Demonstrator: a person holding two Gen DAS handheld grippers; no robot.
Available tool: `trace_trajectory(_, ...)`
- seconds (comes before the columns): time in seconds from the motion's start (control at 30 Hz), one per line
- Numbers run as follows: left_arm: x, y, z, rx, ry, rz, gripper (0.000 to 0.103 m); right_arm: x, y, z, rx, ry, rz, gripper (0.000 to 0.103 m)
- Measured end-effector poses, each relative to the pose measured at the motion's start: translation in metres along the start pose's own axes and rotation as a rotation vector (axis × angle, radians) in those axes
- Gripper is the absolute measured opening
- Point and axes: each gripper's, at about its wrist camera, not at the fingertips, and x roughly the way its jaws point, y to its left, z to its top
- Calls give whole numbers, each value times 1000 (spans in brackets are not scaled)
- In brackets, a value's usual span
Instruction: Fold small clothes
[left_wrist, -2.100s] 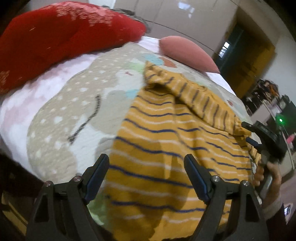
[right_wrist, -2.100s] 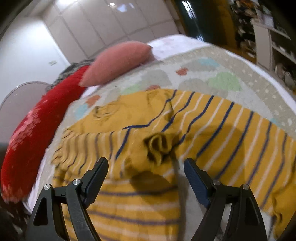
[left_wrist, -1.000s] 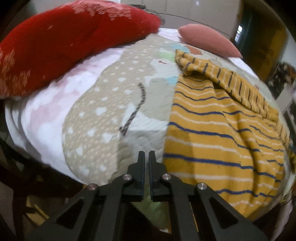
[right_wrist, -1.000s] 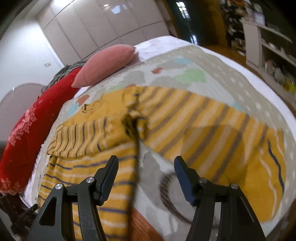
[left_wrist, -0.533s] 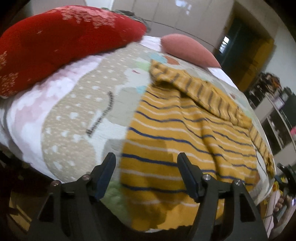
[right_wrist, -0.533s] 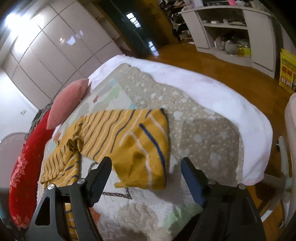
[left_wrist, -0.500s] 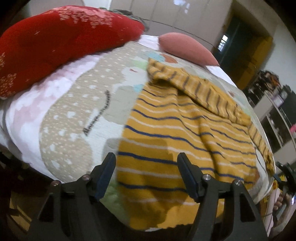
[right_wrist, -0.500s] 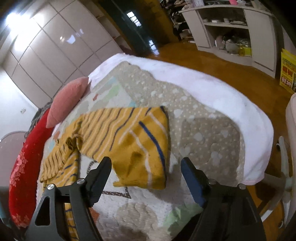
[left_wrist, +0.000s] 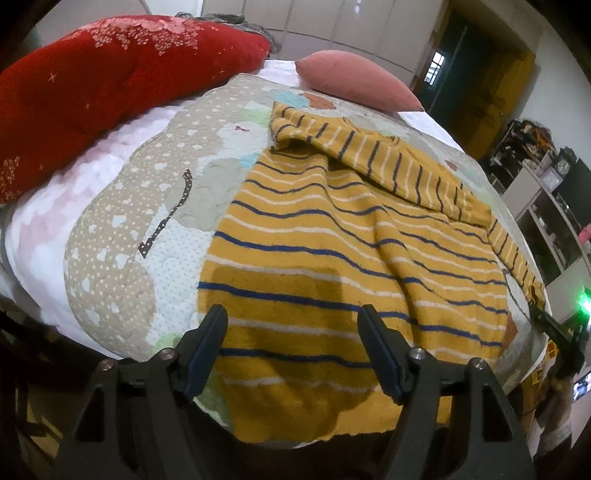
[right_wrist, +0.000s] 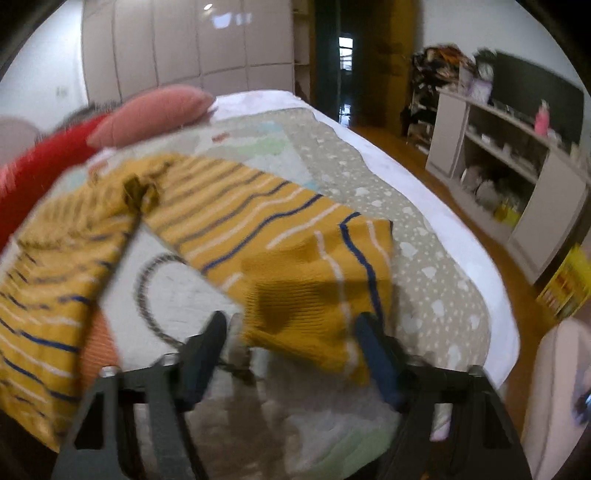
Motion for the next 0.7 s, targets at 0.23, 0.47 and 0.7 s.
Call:
trace_trajectory(0.23,4,-3,7,-24,17,-19,72,-20,-76,25,338,-60,153,11)
trace_trajectory(0.47,5,-7,5,-29,4,-53,72,-40,-137,82,608,-158,267,10)
trace_trajectory(0.7,-3,20,4,-92,-26,-74,72,-55,-1,182,328,-192,423,10)
